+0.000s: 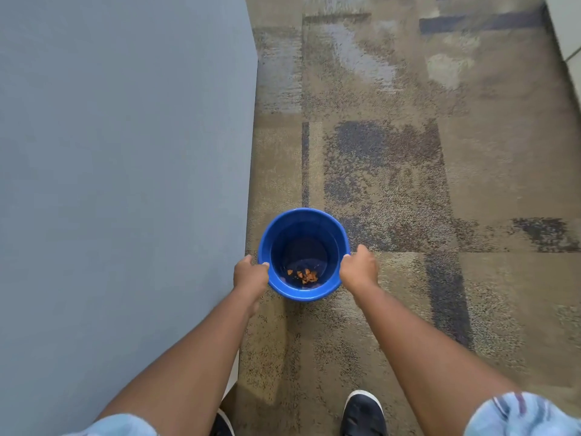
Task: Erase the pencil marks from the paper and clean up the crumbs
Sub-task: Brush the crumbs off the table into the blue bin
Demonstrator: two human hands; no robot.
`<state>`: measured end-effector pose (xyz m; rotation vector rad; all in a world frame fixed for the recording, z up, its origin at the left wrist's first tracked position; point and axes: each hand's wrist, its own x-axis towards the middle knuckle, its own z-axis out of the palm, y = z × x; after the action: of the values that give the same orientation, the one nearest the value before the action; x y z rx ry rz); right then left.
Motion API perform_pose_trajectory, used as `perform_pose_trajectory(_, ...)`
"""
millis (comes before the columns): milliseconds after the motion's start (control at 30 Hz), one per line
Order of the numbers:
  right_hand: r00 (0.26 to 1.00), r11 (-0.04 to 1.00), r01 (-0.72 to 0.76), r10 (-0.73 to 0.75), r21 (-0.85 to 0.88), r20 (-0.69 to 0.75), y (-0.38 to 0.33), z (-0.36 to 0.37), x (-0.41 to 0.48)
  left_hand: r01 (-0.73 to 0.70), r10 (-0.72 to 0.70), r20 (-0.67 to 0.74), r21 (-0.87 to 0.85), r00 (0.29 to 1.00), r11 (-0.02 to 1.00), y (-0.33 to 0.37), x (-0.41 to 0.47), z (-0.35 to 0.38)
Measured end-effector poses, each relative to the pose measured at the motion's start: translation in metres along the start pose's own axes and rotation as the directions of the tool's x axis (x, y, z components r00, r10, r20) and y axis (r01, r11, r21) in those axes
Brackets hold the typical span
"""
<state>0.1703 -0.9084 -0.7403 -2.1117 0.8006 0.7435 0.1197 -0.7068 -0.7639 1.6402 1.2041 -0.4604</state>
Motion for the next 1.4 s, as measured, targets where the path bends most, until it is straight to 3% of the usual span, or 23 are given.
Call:
perform_pose_trajectory(200, 0.994, 0.994, -0.102, 0.101, 0.027, 0.045, 0.023, 0.020, 0.008, -0.010, 0.008, 0.083, 0.021, 0.997, 1.000, -0.012, -0.002, 0.008)
perform_pose_trajectory(400, 0.997, 0.994, -0.037, 0.030, 0.099, 0.076, 0.002, -0.024, -0.042, -0.122, 0.123, -0.047, 0.040, 0.991, 0.992, 0.010, -0.062, -0.017)
perform_pose_trajectory(733, 0.981, 0.948, 0.191, -0.194, 0.253, -0.013, -0.096, -0.143, -0.188, -0.312, 0.269, -0.217, -0.201, 0.939, 0.928, 0.121, -0.224, -0.076)
perform_pose_trajectory(1033, 0.887, 0.833, 0.455, -0.457, 0.314, -0.072, -0.145, -0.248, -0.317, -0.421, 0.350, -0.278, -0.261, 0.895, 0.869, 0.190, -0.381, -0.165)
perform_pose_trajectory(1400, 0.851, 0.783, 0.435, -0.519, 0.444, 0.083, -0.160, -0.320, -0.487, -0.503, 0.446, -0.249, -0.262, 0.860, 0.823, 0.199, -0.545, -0.266)
